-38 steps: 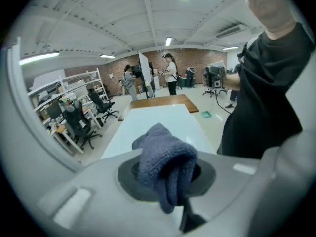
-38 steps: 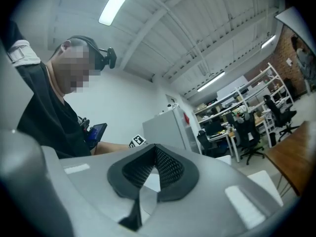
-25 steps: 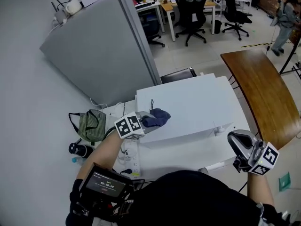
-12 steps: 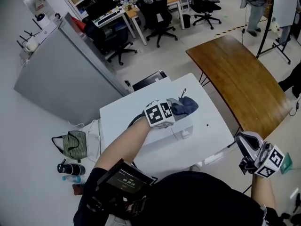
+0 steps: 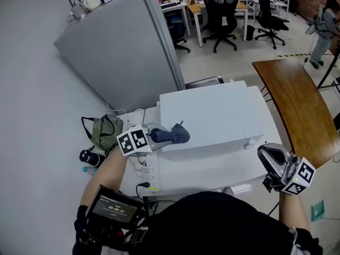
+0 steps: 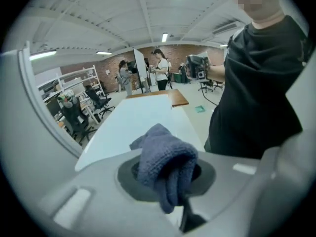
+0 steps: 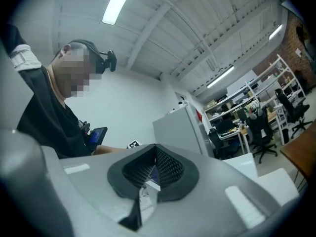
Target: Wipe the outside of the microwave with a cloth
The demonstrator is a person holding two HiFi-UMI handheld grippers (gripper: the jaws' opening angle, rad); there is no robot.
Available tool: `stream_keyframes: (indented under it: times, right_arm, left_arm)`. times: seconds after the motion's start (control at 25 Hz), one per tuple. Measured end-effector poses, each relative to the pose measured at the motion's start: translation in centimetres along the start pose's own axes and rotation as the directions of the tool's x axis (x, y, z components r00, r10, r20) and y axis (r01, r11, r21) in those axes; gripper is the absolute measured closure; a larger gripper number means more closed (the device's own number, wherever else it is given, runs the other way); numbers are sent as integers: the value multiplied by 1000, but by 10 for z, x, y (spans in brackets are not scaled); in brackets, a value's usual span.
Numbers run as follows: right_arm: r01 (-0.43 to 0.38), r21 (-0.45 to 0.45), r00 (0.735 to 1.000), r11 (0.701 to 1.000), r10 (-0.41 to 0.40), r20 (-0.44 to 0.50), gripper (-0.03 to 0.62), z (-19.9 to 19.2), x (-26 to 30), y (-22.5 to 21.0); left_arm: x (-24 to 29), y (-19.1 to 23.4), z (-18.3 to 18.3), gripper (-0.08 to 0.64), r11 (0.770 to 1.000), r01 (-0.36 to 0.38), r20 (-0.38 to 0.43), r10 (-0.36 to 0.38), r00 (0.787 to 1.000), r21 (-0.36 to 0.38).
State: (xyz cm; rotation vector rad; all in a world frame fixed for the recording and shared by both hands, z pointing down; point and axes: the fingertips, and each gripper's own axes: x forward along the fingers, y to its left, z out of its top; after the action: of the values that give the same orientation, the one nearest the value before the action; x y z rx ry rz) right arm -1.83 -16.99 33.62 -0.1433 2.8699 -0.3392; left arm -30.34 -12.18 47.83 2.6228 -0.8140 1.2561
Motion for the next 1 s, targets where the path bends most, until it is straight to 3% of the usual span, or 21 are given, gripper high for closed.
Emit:
stream_keyframes:
  times: [0.08,0.16,0.32,0.48,0.64,0.84,1.0]
  right_arm:
    - [-18,33,1000,999,18,-4,588,-8,24,15]
    - [-19,53,1000,998,20,-15,588,-16,36,25]
    - [11,56,1000,998,-10,-22,588,-14,24,22]
    - [58,43,998,997,-59,6,588,3,-27,-6]
    - [131,14,991,991,-132,20,588,24,-107,-52]
    - [271,16,960,962,-272,61,588,49,-208,-100]
    - [318,15,942,948,-318,103,588,65,-248,-113]
  left_arm:
    - [-18,-9,-43,502,999,-17,-18,16,1000,-28]
    - [-18,-17,-63,502,999,-8,-11,8,1000,-42]
    - [13,-24,-49,502,1000,25,-24,-25,999,-13]
    - [68,-23,9,502,997,69,-57,-67,996,30]
    - [152,-21,100,502,986,141,-60,-136,989,91]
    - [253,-33,209,502,953,244,-60,-237,970,182]
    - [296,-43,265,502,925,282,-67,-274,959,254]
